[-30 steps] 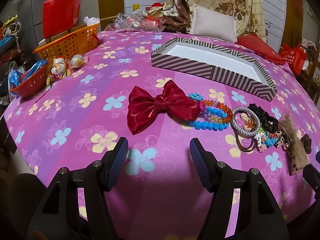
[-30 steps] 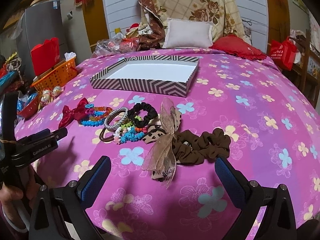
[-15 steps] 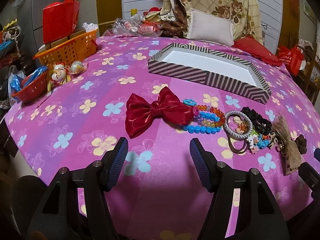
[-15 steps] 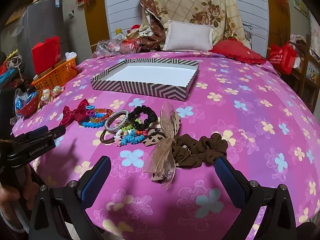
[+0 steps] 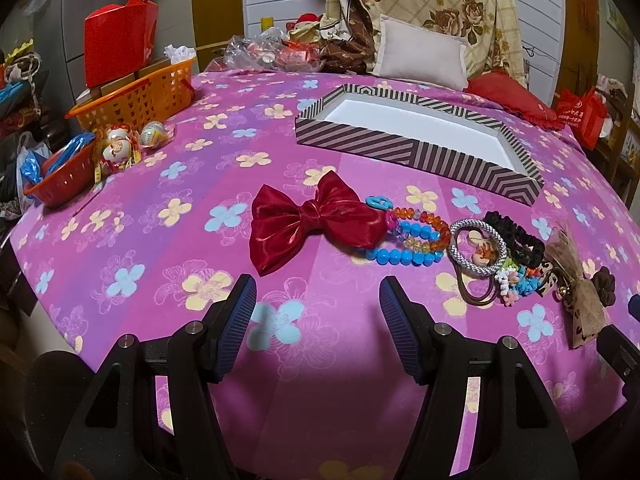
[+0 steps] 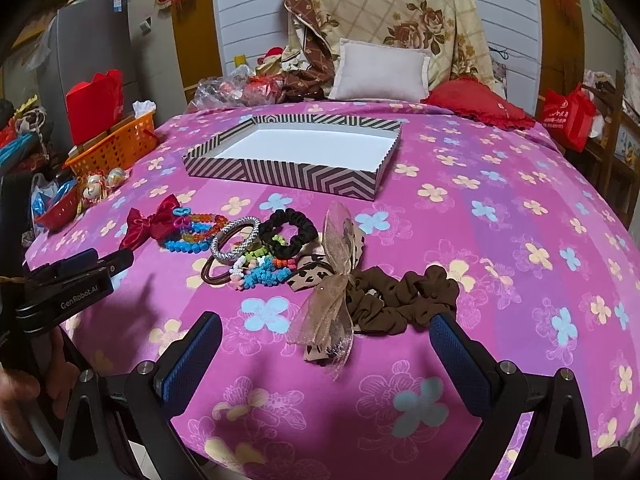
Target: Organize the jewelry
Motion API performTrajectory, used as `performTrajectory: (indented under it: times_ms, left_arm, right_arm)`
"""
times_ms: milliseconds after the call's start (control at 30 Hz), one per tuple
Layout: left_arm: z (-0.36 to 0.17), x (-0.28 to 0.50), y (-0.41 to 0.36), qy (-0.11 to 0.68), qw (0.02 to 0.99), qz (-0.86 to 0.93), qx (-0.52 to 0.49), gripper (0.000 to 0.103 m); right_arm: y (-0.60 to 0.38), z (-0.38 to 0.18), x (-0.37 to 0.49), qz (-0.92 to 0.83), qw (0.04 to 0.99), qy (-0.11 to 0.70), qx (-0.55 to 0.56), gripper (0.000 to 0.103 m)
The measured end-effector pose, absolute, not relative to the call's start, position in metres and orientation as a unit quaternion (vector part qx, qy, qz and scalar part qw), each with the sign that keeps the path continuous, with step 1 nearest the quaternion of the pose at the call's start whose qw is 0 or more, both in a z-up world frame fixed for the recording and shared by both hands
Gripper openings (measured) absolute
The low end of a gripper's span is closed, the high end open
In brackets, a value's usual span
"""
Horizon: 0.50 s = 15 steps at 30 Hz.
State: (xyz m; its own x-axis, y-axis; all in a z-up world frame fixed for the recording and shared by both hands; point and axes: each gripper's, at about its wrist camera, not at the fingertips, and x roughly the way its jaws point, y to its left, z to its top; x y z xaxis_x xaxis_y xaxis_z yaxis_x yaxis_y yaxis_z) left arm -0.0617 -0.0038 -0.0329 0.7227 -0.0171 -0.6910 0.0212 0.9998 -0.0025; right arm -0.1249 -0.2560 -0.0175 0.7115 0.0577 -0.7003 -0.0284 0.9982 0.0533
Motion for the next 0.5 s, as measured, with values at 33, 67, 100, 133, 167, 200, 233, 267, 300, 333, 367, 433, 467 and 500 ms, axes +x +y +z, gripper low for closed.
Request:
performTrajectory:
  times_ms: [33, 67, 100, 133, 167, 200, 233, 267, 300, 333, 367, 433, 467, 500]
  left_arm:
    - [-0.0333, -0.0616, -0.0037, 0.373, 0.928, -0.010, 0.003, 0.064]
    - [-0.0338, -0.0618, -0.0041, 0.373, 0.928, -0.010, 0.004, 0.064]
    - [-0.0344, -0.0615, -0.0043, 0.374, 0.927, -0.010, 0.005, 0.064]
    - [-0.0352, -0.0609, -0.0043, 0.375, 0.927, -0.011, 0.005, 0.064]
    - [-0.0355, -0.0611, -0.0048, 0.376, 0.927, -0.011, 0.006, 0.064]
    - [-0.0356, -0.0611, -0.0049, 0.376, 0.927, -0.010, 0.006, 0.064]
    - [-0.0357, -0.0608, -0.0045, 0.376, 0.927, -0.010, 0.005, 0.064]
    - [-0.0358, -0.0608, -0.0047, 0.376, 0.927, -0.010, 0.005, 0.064]
    - [-0.0360, -0.0609, -0.0048, 0.376, 0.926, -0.010, 0.005, 0.064]
    - [-0.0363, -0.0607, -0.0047, 0.376, 0.926, -0.010, 0.005, 0.064]
    - [-0.0370, -0.0606, -0.0048, 0.377, 0.926, -0.010, 0.006, 0.064]
    - [-0.0384, -0.0599, -0.0046, 0.380, 0.925, -0.010, 0.006, 0.064]
    - [-0.0389, -0.0599, -0.0048, 0.382, 0.924, -0.011, 0.005, 0.064]
    - [-0.0392, -0.0599, -0.0049, 0.382, 0.924, -0.011, 0.005, 0.064]
  right_arm:
    - [-0.2567, -0.0174, -0.1250, 0.024, 0.925, 0.379, 0.022, 0.103]
    - [-0.2574, -0.0172, -0.1252, 0.025, 0.925, 0.378, 0.025, 0.103]
    - [-0.2579, -0.0173, -0.1251, 0.025, 0.925, 0.378, 0.027, 0.103]
    - [-0.2586, -0.0176, -0.1250, 0.025, 0.925, 0.378, 0.029, 0.103]
    - [-0.2588, -0.0178, -0.1247, 0.024, 0.925, 0.379, 0.030, 0.103]
    - [-0.2589, -0.0181, -0.1248, 0.025, 0.924, 0.380, 0.030, 0.103]
    - [-0.2590, -0.0186, -0.1246, 0.025, 0.924, 0.381, 0.031, 0.103]
    - [-0.2588, -0.0188, -0.1245, 0.026, 0.924, 0.381, 0.031, 0.103]
    - [-0.2584, -0.0189, -0.1244, 0.026, 0.923, 0.381, 0.031, 0.103]
    - [-0.2581, -0.0188, -0.1243, 0.027, 0.924, 0.381, 0.031, 0.103]
    - [-0.2579, -0.0189, -0.1242, 0.027, 0.924, 0.381, 0.030, 0.103]
    - [-0.2579, -0.0194, -0.1238, 0.027, 0.923, 0.382, 0.029, 0.103]
    - [-0.2579, -0.0196, -0.1238, 0.027, 0.923, 0.383, 0.030, 0.103]
    - [-0.2582, -0.0199, -0.1237, 0.027, 0.922, 0.384, 0.030, 0.103]
